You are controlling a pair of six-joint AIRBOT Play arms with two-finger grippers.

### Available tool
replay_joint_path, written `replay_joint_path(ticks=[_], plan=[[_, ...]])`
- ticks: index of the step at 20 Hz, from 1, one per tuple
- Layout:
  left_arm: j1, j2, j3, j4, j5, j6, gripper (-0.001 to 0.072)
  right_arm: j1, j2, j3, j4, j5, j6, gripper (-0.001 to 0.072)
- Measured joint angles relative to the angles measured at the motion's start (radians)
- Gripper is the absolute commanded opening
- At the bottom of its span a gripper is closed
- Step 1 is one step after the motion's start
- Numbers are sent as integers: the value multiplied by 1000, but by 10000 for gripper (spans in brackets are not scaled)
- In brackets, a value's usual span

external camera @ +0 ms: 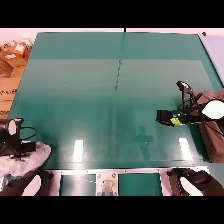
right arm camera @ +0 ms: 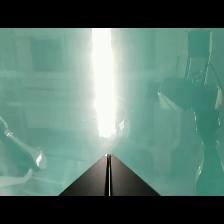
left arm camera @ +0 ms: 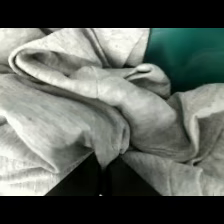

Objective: Fold the shirts.

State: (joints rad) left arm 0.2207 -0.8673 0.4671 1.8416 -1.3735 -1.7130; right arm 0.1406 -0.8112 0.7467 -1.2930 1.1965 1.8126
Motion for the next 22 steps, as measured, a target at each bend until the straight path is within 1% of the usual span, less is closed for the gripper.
replay_joint_path(ticks=[2,4,6,8,10,13,15,16,17,18,19,20,21,22], plan=[[0,0,84,-56,-11,47,14,0,0,0,0,0,0,13],[-11,0,211,-150,-22,94,14,0,0,0,0,0,0,13],[-63,-1,355,-254,-26,126,14,0,0,0,0,0,0,13],[-163,-1,488,-337,-19,141,14,0,0,0,0,0,0,13],[-288,-1,583,-410,24,143,14,0,0,0,0,0,0,13],[-489,-16,652,-501,146,143,16,0,0,0,1,-2,0,13],[-599,-59,671,-547,230,143,27,0,0,0,3,-3,0,13],[-644,-91,678,-566,267,143,342,0,0,0,7,-3,0,13],[-687,-134,682,-590,307,144,630,0,0,0,9,-3,0,13],[-720,-177,685,-610,343,144,665,0,0,0,11,-3,0,13],[-746,-226,688,-634,373,145,665,0,0,0,13,-3,0,14],[-758,-270,692,-648,396,148,665,-1,0,0,14,-3,0,70],[-758,-301,693,-656,404,149,665,-5,0,0,18,-2,0,216],[-747,-322,695,-665,402,156,665,-13,0,0,19,0,1,341]])
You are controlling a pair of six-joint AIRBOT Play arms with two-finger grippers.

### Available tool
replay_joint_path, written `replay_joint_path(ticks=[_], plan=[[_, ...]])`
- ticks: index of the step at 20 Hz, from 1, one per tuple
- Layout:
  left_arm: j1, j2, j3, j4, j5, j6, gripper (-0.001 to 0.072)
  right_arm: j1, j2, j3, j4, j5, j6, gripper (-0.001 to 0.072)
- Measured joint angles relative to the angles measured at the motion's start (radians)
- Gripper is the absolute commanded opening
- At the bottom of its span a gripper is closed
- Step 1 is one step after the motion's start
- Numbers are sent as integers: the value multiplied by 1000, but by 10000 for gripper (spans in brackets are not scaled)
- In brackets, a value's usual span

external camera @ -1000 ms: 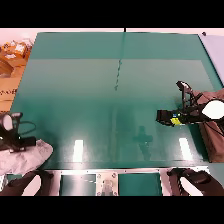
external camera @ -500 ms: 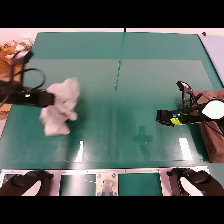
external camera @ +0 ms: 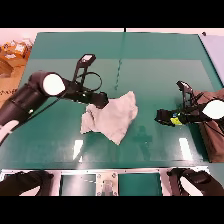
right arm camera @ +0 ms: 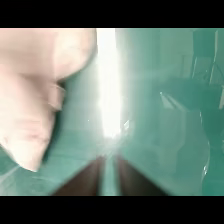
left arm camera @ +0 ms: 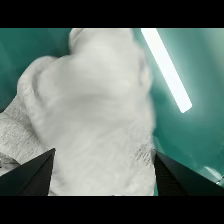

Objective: Fold the shirts.

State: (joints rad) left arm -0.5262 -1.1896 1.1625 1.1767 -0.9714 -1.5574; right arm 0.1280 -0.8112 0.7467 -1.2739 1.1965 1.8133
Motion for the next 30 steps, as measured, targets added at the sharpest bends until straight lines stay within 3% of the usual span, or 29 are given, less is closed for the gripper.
replay_joint_path(ticks=[2,4,8,12,14,16,19,21,23,24,27,30], plan=[[60,-29,2,-1,-29,11,664,-19,-3,-2,4,0,6,361],[147,-44,3,0,-73,30,664,-35,-13,-16,6,-12,9,433],[312,-92,0,-3,-106,71,664,-37,-71,-107,94,-108,10,433],[363,-195,-3,-61,-175,141,662,8,-193,-186,259,-291,-58,429],[369,-242,-9,-100,-240,183,535,19,-275,-180,338,-357,-119,429],[373,-269,-34,-115,-301,211,535,24,-356,-146,387,-397,-173,421],[376,-289,-110,-127,-330,233,535,28,-456,-79,425,-427,-225,231],[376,-294,-171,-157,-305,241,533,30,-504,-48,437,-435,-247,12],[377,-297,-228,-226,-275,269,517,30,-533,-30,444,-440,-266,12],[374,-298,-253,-272,-260,290,363,31,-541,-24,446,-441,-275,12],[339,-300,-304,-348,-239,335,17,31,-555,-8,449,-441,-294,11],[311,-300,-323,-365,-239,360,17,27,-559,14,436,-417,-303,11]])
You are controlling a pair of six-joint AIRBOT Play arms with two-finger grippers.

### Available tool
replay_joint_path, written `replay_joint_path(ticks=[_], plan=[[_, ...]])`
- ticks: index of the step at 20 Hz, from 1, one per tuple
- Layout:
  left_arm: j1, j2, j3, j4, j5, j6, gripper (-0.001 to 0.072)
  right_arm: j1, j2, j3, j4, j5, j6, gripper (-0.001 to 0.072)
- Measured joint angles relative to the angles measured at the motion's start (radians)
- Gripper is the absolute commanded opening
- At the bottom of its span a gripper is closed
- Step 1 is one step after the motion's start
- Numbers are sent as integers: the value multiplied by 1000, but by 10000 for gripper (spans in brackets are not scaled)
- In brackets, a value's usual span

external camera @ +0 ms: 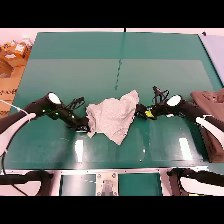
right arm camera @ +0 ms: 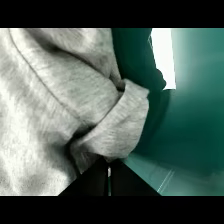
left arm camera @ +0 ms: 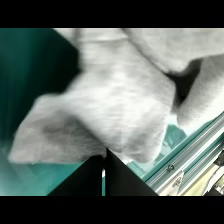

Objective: Fold the shirts.

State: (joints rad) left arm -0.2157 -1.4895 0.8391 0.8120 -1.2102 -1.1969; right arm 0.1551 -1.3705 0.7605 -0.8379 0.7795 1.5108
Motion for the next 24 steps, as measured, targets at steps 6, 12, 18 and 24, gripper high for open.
replay_joint_path(ticks=[6,12,18,24], plan=[[43,55,10,74,-10,-11,16,-85,53,31,-56,105,-4,11],[172,176,28,170,-64,-46,16,-219,176,38,-88,219,-35,10],[208,363,261,65,-130,-15,16,-254,354,246,-22,253,-85,11],[214,574,750,43,-30,-8,17,-304,575,655,-7,254,-89,11]])
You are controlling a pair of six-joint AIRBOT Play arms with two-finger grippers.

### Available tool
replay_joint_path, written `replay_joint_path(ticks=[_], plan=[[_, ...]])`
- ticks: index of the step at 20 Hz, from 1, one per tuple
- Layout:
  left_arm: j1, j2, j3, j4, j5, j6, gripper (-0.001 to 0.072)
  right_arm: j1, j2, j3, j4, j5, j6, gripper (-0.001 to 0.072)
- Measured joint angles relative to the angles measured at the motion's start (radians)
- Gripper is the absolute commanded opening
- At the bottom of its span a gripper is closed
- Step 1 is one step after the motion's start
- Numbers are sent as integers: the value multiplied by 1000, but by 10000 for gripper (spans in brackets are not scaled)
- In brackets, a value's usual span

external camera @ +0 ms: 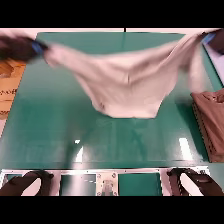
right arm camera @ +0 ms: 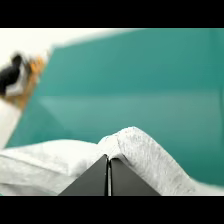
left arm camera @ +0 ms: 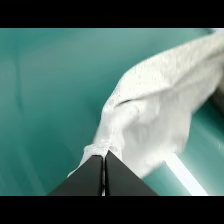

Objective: Fold the shirts.

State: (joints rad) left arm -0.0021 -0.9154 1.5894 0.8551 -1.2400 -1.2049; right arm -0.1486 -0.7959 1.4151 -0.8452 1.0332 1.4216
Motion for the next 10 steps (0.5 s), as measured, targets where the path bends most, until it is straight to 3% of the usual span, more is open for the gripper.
replay_joint_path(ticks=[5,10], plan=[[1,58,303,27,77,2,16,-27,150,203,-32,-40,12,12],[1,41,369,130,159,-13,16,-34,196,200,-120,-54,63,12]])
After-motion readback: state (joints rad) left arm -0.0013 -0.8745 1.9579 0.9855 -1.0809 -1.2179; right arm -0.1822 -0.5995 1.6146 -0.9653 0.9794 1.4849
